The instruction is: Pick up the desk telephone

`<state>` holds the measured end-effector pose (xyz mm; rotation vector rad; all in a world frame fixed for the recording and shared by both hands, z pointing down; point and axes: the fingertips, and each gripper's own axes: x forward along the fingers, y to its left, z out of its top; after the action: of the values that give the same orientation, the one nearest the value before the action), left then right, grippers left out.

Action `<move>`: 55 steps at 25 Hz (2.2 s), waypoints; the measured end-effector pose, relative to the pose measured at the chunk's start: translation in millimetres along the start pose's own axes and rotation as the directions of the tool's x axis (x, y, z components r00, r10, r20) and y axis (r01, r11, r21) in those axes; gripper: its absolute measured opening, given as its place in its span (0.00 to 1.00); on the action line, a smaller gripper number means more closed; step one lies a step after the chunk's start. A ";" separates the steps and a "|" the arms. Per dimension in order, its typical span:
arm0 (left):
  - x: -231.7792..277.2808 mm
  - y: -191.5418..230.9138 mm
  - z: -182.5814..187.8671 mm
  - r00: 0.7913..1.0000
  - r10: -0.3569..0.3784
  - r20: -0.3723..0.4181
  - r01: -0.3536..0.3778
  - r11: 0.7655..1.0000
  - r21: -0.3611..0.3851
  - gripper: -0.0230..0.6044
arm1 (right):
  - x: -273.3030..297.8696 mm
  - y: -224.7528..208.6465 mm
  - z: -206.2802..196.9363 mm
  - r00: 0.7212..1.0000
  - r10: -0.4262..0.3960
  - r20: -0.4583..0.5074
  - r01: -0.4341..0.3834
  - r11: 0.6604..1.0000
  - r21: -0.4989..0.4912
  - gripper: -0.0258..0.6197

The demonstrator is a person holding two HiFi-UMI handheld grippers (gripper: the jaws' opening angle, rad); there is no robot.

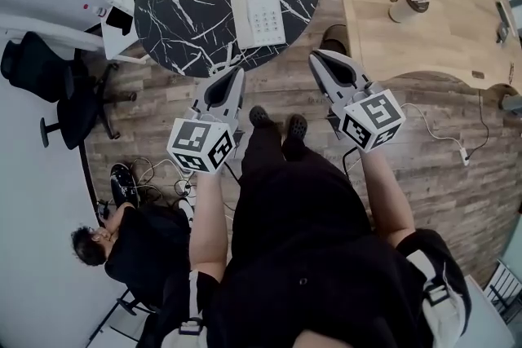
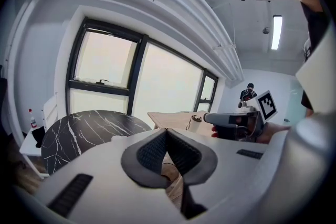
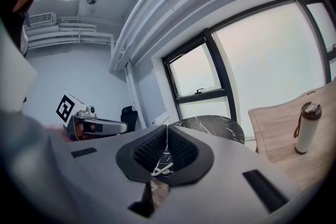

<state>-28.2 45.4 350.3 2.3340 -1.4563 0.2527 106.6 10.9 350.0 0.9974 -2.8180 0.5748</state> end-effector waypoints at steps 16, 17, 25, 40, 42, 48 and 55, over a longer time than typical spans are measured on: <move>61.1 59.2 9.1 0.998 -0.058 -0.028 0.056 0.996 -0.062 0.06 | 70.5 -51.4 -3.3 0.993 -0.071 -0.096 0.076 0.996 0.048 0.09; 66.3 65.2 12.0 0.997 -0.064 -0.030 0.062 0.996 -0.061 0.06 | 76.9 -55.7 -1.1 0.992 -0.078 -0.100 0.083 0.995 0.047 0.09; 104.4 113.8 22.1 0.992 -0.114 -0.051 0.110 0.991 -0.082 0.06 | 123.4 -81.2 2.4 0.977 -0.139 -0.160 0.146 0.989 0.037 0.09; 143.4 167.7 -9.7 0.954 -0.256 -0.154 0.228 0.957 -0.178 0.22 | 178.9 -94.6 -39.1 0.933 -0.190 -0.306 0.224 0.971 0.079 0.28; 146.1 170.0 -18.3 0.948 -0.268 -0.170 0.233 0.951 -0.202 0.24 | 180.9 -95.1 -48.4 0.924 -0.190 -0.331 0.229 0.970 0.084 0.29; 158.2 179.9 -52.4 0.929 -0.284 -0.238 0.225 0.943 -0.244 0.35 | 188.2 -105.6 -76.9 0.896 -0.175 -0.408 0.234 0.967 0.100 0.34; 174.8 196.8 -103.6 0.910 -0.307 -0.279 0.188 0.904 -0.383 0.46 | 200.5 -129.8 -122.3 0.861 -0.140 -0.489 0.217 0.971 0.105 0.40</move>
<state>-120.9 -134.2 548.2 2.0381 -0.9371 0.2764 26.9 -153.0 547.0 0.9653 -2.2458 0.8903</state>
